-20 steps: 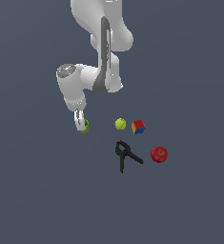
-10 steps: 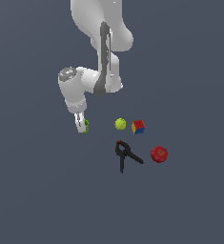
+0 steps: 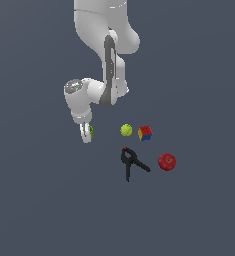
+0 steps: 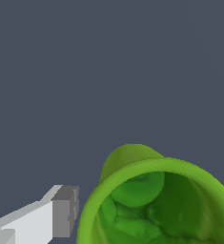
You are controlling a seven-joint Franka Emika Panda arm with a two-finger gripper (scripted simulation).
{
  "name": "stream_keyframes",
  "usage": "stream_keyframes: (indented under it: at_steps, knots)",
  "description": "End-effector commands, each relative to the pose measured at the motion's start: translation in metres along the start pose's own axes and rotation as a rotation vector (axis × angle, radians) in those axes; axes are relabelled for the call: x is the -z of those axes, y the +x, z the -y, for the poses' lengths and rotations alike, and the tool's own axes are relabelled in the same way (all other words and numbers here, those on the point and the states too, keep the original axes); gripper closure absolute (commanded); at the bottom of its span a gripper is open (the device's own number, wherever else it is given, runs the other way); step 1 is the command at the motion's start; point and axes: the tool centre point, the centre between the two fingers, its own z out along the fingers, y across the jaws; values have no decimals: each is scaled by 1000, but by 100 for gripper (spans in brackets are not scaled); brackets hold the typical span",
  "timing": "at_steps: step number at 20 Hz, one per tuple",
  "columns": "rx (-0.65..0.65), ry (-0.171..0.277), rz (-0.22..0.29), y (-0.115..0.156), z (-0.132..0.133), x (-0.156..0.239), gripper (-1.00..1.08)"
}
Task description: Pick up a designated object from a clutter of objects.
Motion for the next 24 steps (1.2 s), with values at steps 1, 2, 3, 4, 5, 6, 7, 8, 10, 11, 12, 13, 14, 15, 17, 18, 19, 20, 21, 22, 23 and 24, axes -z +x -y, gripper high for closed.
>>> stream_keyframes:
  at_steps: [1,2,3,4,5,6,7,8,10,11,12,13,14,15,17,18,19,20,21,22,23,24]
  knots:
    - [0,1,0,0,1,-3,-92]
    - [0,1,0,0,1,-3,-92]
    - [0,1,0,0,1,-3,-92]
    - [0,1,0,1,1,-2,-92]
    - [0,1,0,1,1,-2,108]
    - [0,1,0,1,1,-2,108]
    - [0,1,0,1,1,-2,108]
    - [0,1,0,1,1,-2,108]
    - [0,1,0,1,1,-2,108]
    - [0,1,0,1,1,-2,108]
    - [0,1,0,1,1,-2,108]
    - [0,1,0,1,1,-2,108]
    - [0,1,0,1,1,-2,108]
    - [0,1,0,0,1,-2,108]
    - [0,1,0,0,1,-2,108]
    - [0,1,0,-1,2,-1,108]
    - [0,1,0,-1,3,1,108]
    - [0,1,0,-3,5,3,108]
    - [0,1,0,-4,7,5,108]
    - [0,1,0,-6,9,7,108]
    - [0,1,0,-7,11,10,108]
    - [0,1,0,-9,14,14,108]
